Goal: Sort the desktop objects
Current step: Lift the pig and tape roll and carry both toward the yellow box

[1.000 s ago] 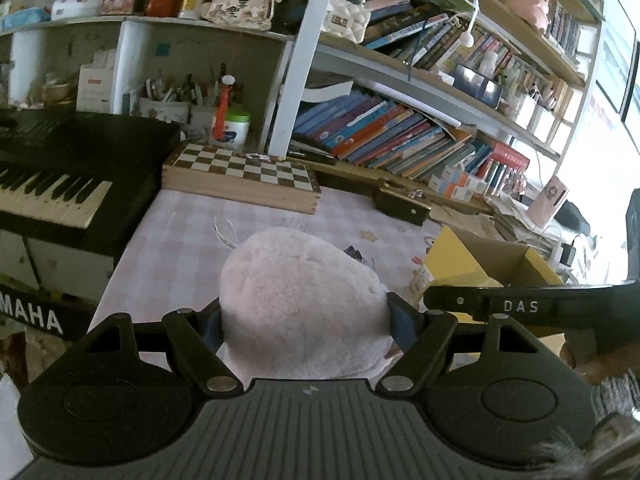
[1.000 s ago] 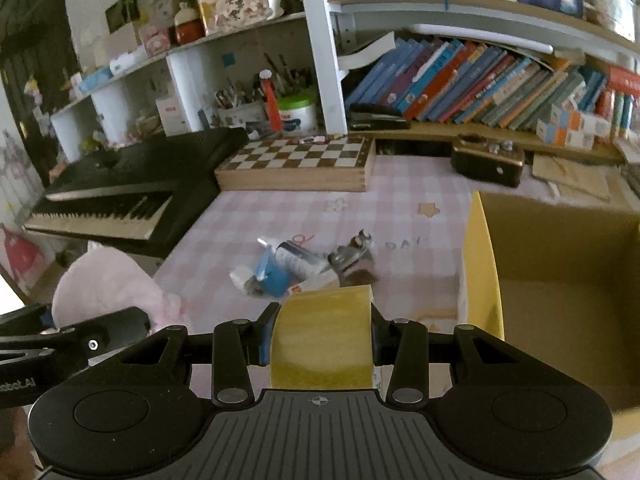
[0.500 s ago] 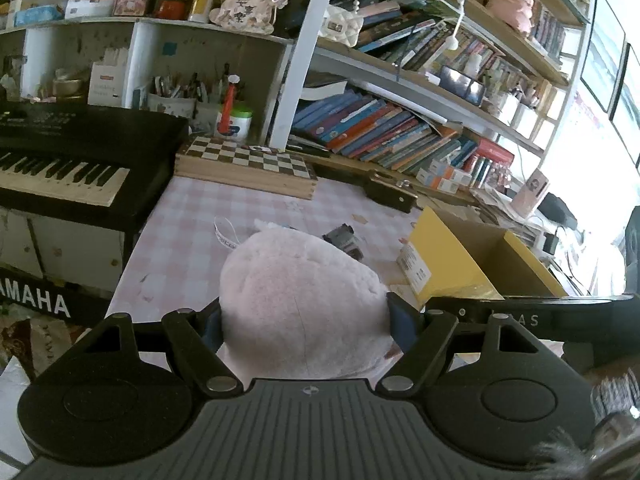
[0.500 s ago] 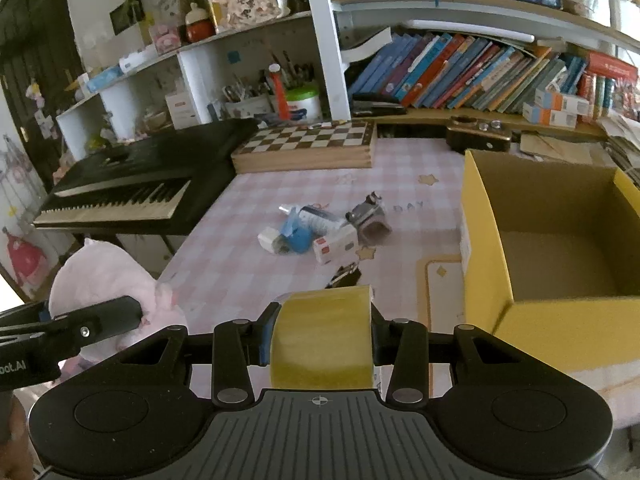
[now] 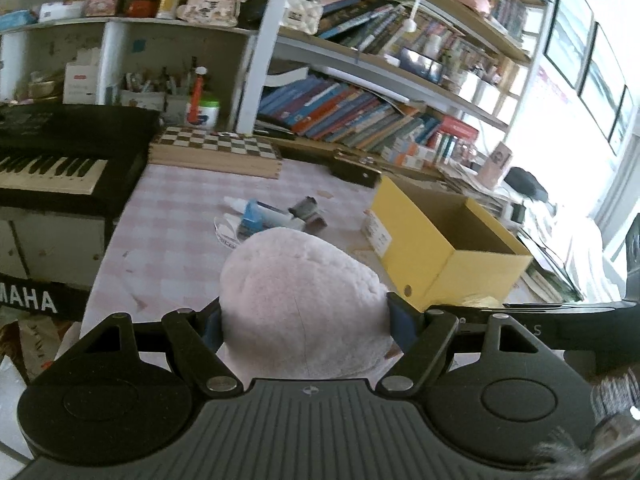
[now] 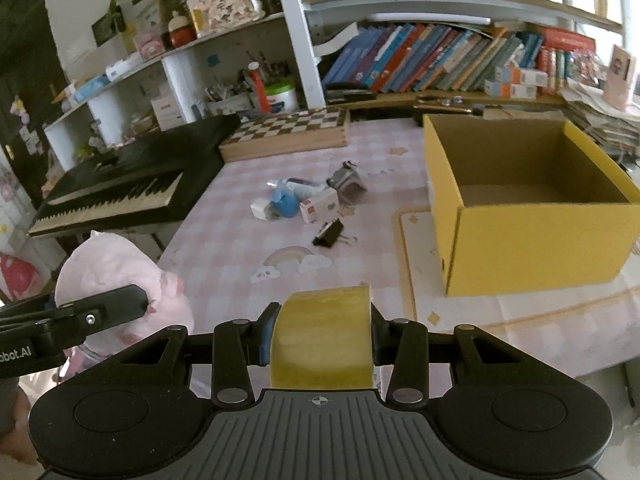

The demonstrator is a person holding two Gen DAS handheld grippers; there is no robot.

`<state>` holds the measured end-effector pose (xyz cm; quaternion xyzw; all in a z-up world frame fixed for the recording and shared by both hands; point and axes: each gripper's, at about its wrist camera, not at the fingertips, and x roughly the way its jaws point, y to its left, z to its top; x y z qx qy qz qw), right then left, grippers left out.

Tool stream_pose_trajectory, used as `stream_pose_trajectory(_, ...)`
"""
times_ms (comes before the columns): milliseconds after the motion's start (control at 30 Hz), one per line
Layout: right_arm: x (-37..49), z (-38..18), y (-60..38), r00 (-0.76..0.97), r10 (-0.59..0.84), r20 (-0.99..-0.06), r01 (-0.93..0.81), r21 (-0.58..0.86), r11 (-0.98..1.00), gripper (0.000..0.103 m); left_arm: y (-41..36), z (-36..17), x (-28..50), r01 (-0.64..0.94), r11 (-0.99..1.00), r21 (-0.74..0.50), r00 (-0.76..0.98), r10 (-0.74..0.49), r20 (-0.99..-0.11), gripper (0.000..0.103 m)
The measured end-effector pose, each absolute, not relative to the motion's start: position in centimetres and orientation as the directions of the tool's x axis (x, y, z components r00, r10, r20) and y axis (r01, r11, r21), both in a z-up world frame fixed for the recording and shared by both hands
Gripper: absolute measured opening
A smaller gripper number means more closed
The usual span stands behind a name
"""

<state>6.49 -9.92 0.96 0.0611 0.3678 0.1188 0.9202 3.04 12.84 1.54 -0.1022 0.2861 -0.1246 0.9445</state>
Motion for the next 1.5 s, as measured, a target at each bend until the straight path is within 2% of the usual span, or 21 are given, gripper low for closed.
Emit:
stream_pose_trajectory(733,0.6,0.3,-13.4,0.716,0.144,-0.683,-0.008,0.199,0.980,0.041,8.4,0.7,1.1,0.360,0.893,-0.270,0.716,-0.450,-0.534,0.076)
stream_pose_trajectory(1167,-0.4,0.1,-17.9,0.724,0.062,-0.687,0.112,0.205,0.972,0.041,3.2,0.6,2.3,0.476,0.840,-0.261,0.651,-0.536,-0.537,0.076)
stream_pose_trajectory(1500,0.5,0.2,-21.0,0.729,0.043,-0.683,0.147,0.218,0.965,0.041,-0.3,0.9,4.1,0.514,0.822,-0.247,0.628,-0.556,-0.544,0.076)
